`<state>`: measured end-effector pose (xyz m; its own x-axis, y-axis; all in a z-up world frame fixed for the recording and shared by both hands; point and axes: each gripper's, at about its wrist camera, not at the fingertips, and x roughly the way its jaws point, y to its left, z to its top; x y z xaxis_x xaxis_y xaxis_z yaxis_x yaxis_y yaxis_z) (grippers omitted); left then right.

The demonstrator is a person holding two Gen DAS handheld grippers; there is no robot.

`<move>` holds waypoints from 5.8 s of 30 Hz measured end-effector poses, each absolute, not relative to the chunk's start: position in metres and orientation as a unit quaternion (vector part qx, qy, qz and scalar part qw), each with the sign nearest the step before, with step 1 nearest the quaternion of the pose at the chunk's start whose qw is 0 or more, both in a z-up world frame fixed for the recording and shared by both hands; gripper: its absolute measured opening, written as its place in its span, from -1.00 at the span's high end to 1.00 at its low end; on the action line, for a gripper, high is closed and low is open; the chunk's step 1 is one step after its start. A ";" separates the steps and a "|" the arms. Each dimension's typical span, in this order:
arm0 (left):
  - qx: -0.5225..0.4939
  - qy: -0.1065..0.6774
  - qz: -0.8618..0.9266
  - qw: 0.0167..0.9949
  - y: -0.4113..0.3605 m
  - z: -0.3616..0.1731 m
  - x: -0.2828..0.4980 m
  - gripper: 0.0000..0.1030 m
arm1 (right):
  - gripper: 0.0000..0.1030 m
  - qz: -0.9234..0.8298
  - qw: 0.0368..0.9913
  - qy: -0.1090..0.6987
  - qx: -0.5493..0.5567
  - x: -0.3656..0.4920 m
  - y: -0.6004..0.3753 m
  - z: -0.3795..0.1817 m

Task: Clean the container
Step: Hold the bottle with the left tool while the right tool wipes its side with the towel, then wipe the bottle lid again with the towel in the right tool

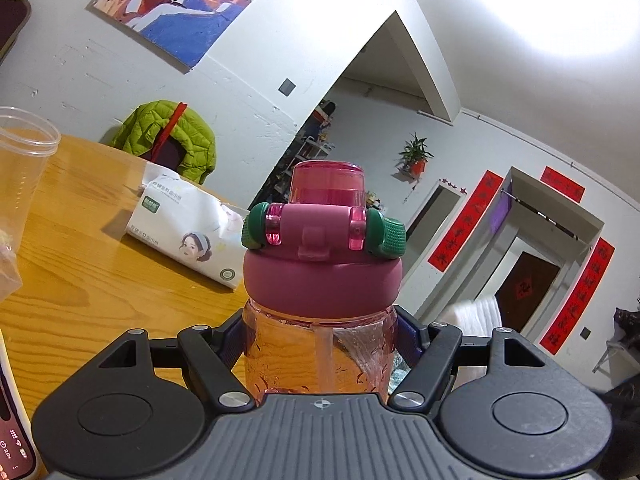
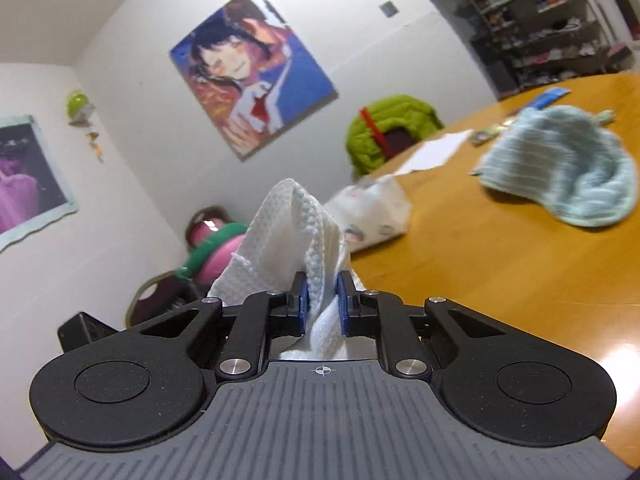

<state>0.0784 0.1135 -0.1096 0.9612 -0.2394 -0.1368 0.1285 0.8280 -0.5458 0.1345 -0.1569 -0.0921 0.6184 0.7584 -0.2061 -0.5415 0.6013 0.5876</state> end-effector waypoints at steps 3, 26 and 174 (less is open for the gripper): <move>-0.269 0.098 -0.094 0.953 0.112 -0.109 0.077 -0.38 | 0.65 0.368 0.878 0.234 0.195 0.137 -0.129 -0.095; -0.270 0.097 -0.079 0.955 0.113 -0.108 0.074 -0.38 | 0.63 0.315 0.857 0.344 0.220 0.161 -0.142 -0.139; 0.005 0.151 -0.086 0.985 0.031 -0.106 0.093 -0.42 | 0.89 0.302 0.906 0.156 0.251 0.130 -0.219 -0.123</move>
